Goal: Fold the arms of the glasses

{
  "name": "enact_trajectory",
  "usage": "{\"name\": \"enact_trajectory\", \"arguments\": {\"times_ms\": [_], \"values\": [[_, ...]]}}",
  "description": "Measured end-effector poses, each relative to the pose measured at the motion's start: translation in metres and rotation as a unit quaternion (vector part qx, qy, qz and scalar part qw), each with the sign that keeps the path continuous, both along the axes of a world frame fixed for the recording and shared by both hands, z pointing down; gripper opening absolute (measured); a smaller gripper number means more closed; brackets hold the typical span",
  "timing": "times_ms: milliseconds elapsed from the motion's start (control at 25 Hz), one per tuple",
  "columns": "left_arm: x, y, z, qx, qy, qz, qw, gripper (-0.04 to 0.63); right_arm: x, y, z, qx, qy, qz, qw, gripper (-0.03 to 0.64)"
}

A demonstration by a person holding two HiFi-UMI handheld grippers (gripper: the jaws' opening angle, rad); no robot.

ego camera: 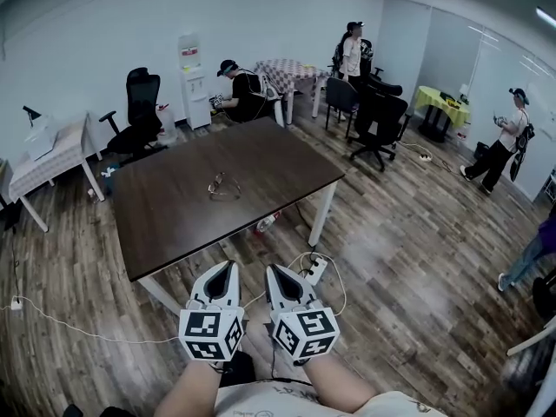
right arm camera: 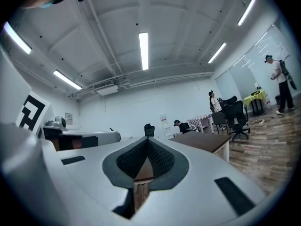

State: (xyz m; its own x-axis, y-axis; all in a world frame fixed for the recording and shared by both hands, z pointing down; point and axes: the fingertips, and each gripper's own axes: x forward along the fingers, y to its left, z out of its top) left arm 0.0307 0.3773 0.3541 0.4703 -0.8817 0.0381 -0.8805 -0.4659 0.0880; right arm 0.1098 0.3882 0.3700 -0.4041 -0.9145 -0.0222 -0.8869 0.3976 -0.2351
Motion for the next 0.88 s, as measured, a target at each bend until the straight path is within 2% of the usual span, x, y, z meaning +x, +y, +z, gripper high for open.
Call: {"name": "enact_trajectory", "arguments": {"times_ms": [480, 880], "values": [[0.006, -0.057, 0.018, -0.006, 0.011, 0.025, 0.9996, 0.014, 0.011, -0.05, 0.021, -0.015, -0.002, 0.027, 1.0, 0.014], [-0.003, -0.144, 0.031, -0.018, 0.017, 0.025, 0.9994, 0.014, 0.004, -0.136, 0.03, -0.017, 0.013, 0.038, 0.999, 0.015]]}}
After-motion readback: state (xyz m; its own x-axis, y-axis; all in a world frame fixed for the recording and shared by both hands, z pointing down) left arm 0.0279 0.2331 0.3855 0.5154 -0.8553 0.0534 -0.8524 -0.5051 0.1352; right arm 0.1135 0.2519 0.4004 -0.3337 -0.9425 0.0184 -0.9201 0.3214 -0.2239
